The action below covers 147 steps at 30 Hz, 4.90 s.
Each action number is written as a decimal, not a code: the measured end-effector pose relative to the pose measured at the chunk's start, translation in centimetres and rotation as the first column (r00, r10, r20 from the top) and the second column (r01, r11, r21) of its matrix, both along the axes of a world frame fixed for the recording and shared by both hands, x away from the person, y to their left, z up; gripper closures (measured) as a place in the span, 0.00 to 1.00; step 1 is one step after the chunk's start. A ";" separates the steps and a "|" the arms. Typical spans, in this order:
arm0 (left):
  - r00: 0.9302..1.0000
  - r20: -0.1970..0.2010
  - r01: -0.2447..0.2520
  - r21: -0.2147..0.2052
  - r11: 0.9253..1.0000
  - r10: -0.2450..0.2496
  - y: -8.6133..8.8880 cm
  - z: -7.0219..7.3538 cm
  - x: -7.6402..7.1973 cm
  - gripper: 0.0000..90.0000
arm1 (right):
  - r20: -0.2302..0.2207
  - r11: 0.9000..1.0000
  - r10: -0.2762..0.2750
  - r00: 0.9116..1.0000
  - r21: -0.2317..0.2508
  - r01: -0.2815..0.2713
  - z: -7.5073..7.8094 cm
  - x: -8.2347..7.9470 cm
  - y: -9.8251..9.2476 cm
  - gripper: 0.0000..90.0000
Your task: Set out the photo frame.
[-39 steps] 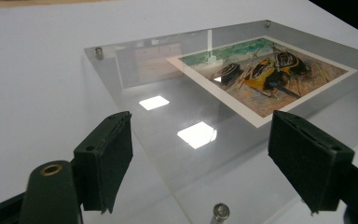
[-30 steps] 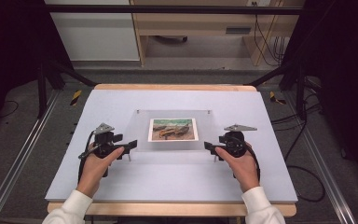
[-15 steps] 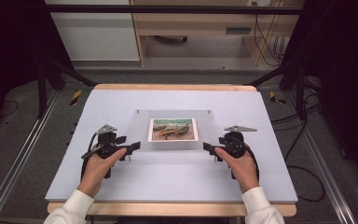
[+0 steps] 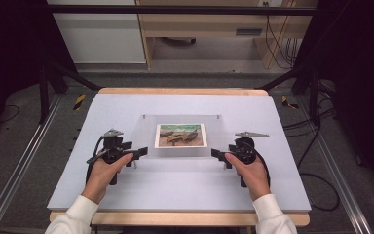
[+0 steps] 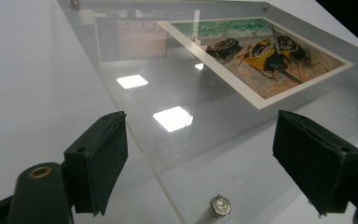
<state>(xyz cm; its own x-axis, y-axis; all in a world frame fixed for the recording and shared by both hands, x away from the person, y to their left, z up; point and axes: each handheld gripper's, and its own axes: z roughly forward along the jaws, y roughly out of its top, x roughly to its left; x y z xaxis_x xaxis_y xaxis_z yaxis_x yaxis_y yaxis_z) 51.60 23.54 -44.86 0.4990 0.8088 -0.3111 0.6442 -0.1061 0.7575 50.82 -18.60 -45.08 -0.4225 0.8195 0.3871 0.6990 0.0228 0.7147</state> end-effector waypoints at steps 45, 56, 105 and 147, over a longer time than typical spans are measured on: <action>0.996 -0.088 -0.013 -0.093 0.996 0.005 0.3 -0.7 0.6 0.20 | -0.068 0.994 0.029 0.997 0.110 -0.021 -0.7 0.3 -0.3 0.20; 0.998 -0.065 -0.015 -0.140 0.990 0.006 1.1 -1.1 0.2 0.29 | -0.033 0.993 0.012 0.999 0.116 -0.008 -1.0 -0.1 -0.3 0.22; 0.999 0.025 -0.022 -0.136 0.990 0.026 0.4 -0.9 -0.3 0.40 | 0.050 0.997 0.028 0.998 0.068 -0.031 -0.7 -0.2 -1.2 0.26; 0.992 0.125 0.003 -0.029 1.000 0.000 0.3 -0.1 -3.4 0.46 | 0.122 0.995 0.078 0.989 -0.075 -0.070 0.0 -3.2 -0.7 0.27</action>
